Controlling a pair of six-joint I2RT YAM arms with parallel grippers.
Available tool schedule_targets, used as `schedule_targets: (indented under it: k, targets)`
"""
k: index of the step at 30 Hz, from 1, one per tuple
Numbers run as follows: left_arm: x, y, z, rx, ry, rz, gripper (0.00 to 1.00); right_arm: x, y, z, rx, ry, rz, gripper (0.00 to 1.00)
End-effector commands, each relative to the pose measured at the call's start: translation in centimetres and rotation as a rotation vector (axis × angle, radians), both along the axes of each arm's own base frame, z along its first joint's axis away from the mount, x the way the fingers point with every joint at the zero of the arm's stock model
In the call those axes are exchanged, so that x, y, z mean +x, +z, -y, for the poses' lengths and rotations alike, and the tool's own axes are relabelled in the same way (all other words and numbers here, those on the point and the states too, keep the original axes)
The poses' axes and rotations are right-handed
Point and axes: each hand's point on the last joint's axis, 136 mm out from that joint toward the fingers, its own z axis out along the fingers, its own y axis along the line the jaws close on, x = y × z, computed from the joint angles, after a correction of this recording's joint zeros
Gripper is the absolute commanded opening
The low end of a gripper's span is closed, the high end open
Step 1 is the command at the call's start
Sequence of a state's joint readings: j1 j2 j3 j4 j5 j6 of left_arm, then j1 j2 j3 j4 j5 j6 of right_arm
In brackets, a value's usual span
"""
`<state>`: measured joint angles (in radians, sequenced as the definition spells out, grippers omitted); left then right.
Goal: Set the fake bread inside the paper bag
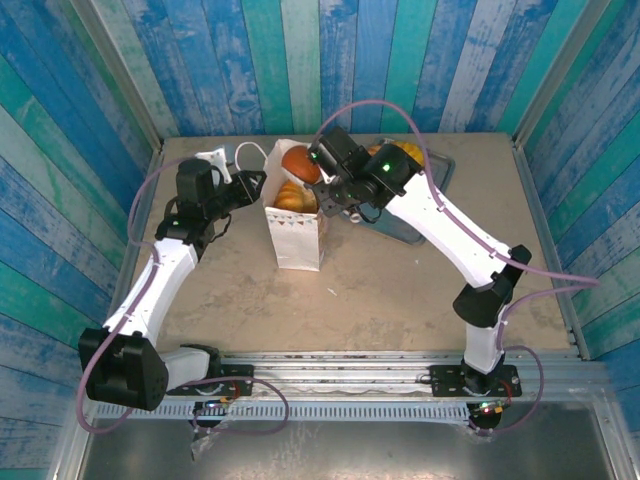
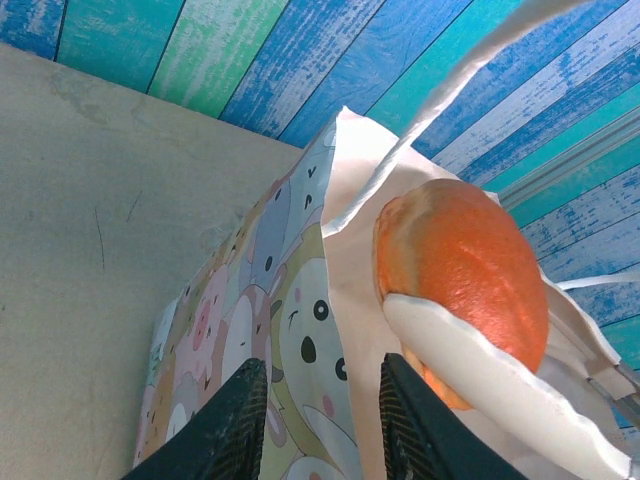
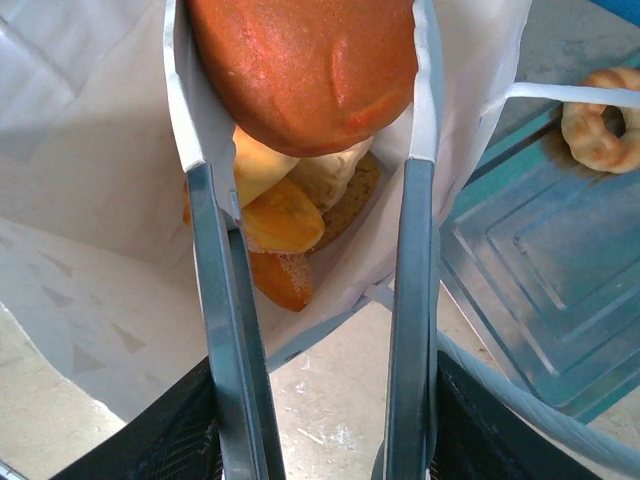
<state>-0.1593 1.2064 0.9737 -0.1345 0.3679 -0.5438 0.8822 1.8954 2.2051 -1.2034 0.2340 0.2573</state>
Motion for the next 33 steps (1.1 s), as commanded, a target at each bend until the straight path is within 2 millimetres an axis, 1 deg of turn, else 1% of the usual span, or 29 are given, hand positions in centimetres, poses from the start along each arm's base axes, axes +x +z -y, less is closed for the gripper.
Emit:
schedule_targets:
  k: [1, 4, 13, 21, 24, 26, 28, 33]
  targets:
    - [0.2, -0.6, 0.0, 0.010, 0.002, -0.001, 0.34, 0.4, 0.8, 0.2, -0.007, -0.014, 0.033, 0.52]
    - [0.2, -0.6, 0.0, 0.009, 0.003, 0.000, 0.34, 0.3, 0.8, 0.3, -0.007, -0.019, 0.032, 0.56]
    - [-0.1, -0.5, -0.1, 0.017, 0.004, 0.004, 0.34, 0.1, 1.0, 0.6, 0.002, -0.027, 0.031, 0.62]
    - [-0.2, -0.4, -0.1, 0.015, 0.002, 0.005, 0.34, 0.0, 1.7, 0.7, 0.020, -0.028, 0.037, 0.62]
    - [-0.2, -0.3, 0.0, 0.009, 0.001, 0.009, 0.35, -0.2, 2.2, 0.7, 0.035, -0.028, 0.043, 0.62]
    - [-0.3, 0.0, 0.0, 0.003, -0.002, 0.013, 0.42, -0.4, 2.8, 0.8, 0.053, -0.025, 0.050, 0.61]
    - [-0.4, 0.1, 0.1, -0.002, -0.007, 0.016, 0.43, -0.6, 3.2, 0.7, 0.073, -0.018, 0.055, 0.61]
    - [-0.8, 0.9, -0.1, 0.000, -0.001, 0.034, 0.47, -1.3, 5.3, 1.0, 0.146, -0.008, 0.082, 0.60]
